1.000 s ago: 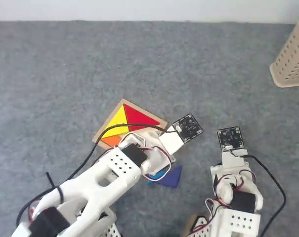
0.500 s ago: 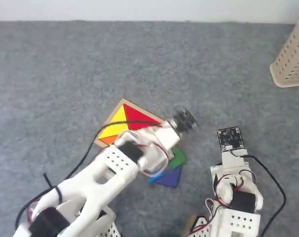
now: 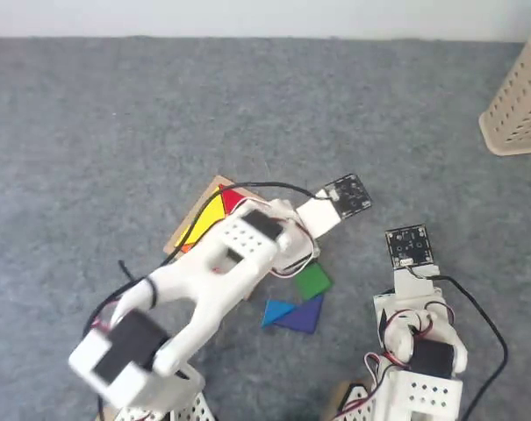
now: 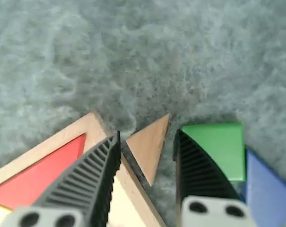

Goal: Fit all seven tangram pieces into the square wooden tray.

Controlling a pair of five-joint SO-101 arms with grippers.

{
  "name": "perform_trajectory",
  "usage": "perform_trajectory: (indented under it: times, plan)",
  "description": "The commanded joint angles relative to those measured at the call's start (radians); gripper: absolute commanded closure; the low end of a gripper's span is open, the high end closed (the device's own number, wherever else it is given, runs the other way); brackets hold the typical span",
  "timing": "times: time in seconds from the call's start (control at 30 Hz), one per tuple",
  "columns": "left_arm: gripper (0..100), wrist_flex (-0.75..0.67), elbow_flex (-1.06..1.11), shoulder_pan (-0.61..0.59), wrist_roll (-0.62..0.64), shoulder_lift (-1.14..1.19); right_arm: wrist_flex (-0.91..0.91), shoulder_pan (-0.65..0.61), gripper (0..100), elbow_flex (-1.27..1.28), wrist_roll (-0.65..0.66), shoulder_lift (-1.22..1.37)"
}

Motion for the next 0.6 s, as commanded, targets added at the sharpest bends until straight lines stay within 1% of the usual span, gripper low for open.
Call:
perform_trajectory:
  times: [0.0, 0.07, 0.2, 0.3, 0.57]
  plan:
    - [83, 0.061, -0.119, 0.0, -0.051, 0.126, -0.013, 0.012, 99.2, 0.006, 0.011, -0.015]
    - [83, 0.077, -0.156, -0.002, -0.052, 0.183, -0.013, 0.012, 99.2, 0.006, 0.011, -0.015]
    - [83, 0.166, -0.245, -0.021, -0.051, 0.238, -0.013, 0.012, 99.2, 0.006, 0.011, -0.015]
    - [83, 0.18, -0.266, -0.029, -0.048, 0.264, -0.013, 0.012, 99.2, 0.006, 0.011, -0.015]
    - [83, 0.279, -0.335, -0.028, 0.051, 0.319, -0.013, 0.012, 99.2, 0.006, 0.011, -0.015]
